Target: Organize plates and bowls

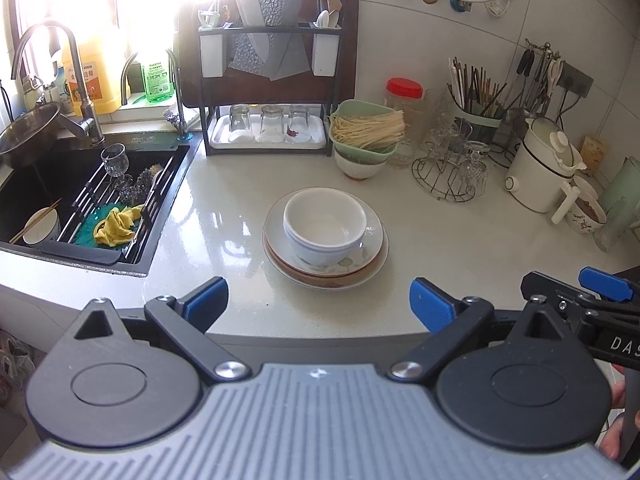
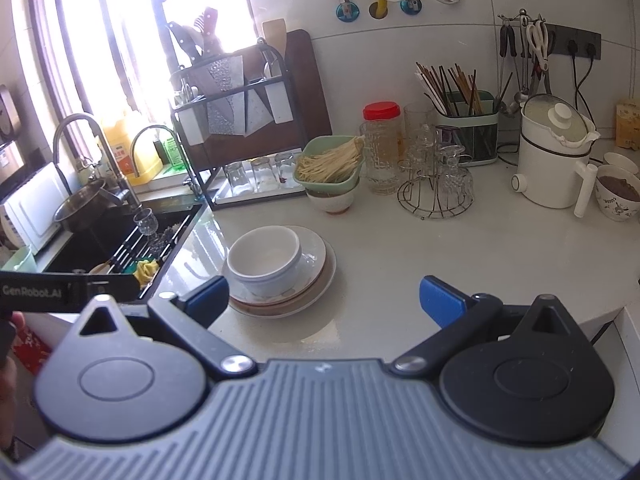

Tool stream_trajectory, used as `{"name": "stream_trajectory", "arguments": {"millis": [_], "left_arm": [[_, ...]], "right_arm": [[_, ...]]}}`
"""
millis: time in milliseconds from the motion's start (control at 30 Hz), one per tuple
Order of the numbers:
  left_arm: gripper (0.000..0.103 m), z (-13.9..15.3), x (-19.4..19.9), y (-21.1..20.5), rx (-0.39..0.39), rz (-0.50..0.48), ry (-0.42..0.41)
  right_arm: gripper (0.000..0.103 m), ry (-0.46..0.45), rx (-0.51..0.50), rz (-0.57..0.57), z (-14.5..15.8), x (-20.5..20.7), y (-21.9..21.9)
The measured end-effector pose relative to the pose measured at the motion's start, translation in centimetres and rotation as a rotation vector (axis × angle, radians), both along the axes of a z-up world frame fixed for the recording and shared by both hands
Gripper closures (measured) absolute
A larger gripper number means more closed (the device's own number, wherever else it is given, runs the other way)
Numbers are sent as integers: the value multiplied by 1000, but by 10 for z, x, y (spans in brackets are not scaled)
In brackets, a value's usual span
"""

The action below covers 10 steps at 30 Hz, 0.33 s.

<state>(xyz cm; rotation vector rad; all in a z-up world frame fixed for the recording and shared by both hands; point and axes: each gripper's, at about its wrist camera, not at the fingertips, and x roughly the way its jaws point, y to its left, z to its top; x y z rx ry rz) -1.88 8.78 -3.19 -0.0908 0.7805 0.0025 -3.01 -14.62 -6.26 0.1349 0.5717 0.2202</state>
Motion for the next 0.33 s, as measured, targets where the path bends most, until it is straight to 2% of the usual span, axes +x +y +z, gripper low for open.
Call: {"name": "stream_trajectory", "arguments": {"millis": [333], "left_arm": [[4,-2,-2,2,-9,12,7]], "right_arm": [[0,-1,-2,3,0,-1,2]]}}
